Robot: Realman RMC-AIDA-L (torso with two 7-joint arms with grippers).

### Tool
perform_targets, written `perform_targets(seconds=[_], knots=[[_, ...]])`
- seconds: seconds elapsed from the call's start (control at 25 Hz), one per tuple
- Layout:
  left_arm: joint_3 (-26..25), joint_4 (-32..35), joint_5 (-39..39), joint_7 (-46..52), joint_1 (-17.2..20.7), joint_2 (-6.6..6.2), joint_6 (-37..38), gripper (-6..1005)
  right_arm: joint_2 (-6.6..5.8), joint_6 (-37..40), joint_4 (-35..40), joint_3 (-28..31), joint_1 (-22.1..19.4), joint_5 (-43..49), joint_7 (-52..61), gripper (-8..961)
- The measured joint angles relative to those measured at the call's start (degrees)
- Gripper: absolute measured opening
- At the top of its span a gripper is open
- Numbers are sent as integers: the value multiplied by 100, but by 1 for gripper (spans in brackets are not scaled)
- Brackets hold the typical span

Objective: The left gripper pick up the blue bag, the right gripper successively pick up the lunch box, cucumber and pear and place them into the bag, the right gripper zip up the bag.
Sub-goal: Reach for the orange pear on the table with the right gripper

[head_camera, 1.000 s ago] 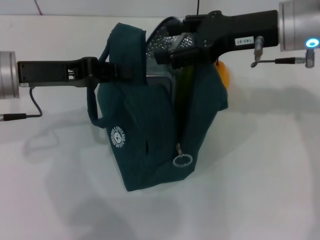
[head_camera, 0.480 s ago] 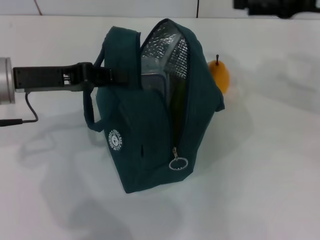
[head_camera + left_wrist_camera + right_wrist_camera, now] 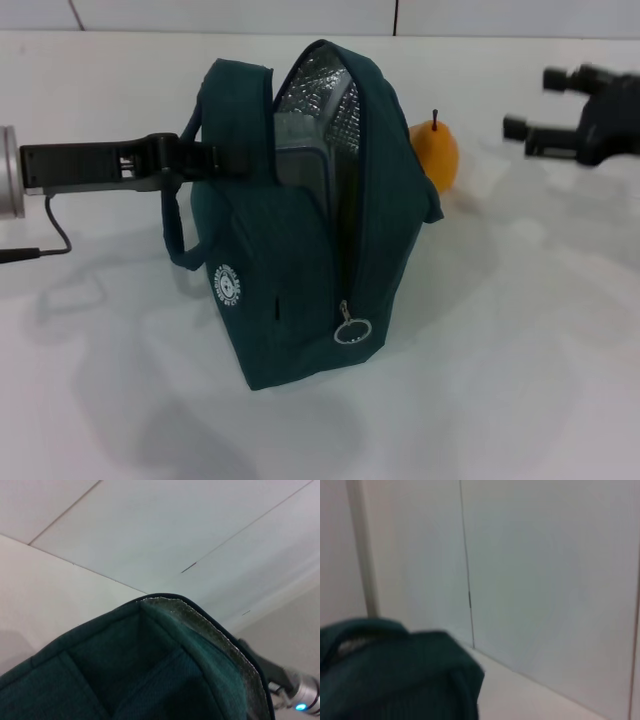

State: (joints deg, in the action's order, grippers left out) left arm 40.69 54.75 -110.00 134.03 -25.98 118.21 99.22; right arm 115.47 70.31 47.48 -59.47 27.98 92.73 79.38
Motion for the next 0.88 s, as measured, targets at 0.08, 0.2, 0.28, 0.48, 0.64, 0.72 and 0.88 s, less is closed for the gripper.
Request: perform_targets(seconds=[0.08,0.2,0.28,0.48,0.64,0.72,0.88], knots=[[0,0,0,0,-9,0,-3,34,27,-67,-467,-18,41,-194,-406,858],[0,0,5,1,-33,0,-13,34,3,-132,-1175,5,178,-678,-998,858],[0,0,6,2,-38,0,-23,34,-5,-138,-1542,12,271,-1015,-1452,857],[0,-9,6,34,-58,25,-66,35,31,-258,-2108,-7,497,-1463,-2079,855],[0,-9,6,48,-71,59,-69,35,31,-407,-2562,4,788,-1623,-2391,851],[0,-8,6,59,-73,75,-70,34,42,-543,-2754,0,956,-1643,-2545,850],[0,-8,6,85,-86,89,-83,34,71,-747,-3077,-9,1248,-1682,-2801,846]])
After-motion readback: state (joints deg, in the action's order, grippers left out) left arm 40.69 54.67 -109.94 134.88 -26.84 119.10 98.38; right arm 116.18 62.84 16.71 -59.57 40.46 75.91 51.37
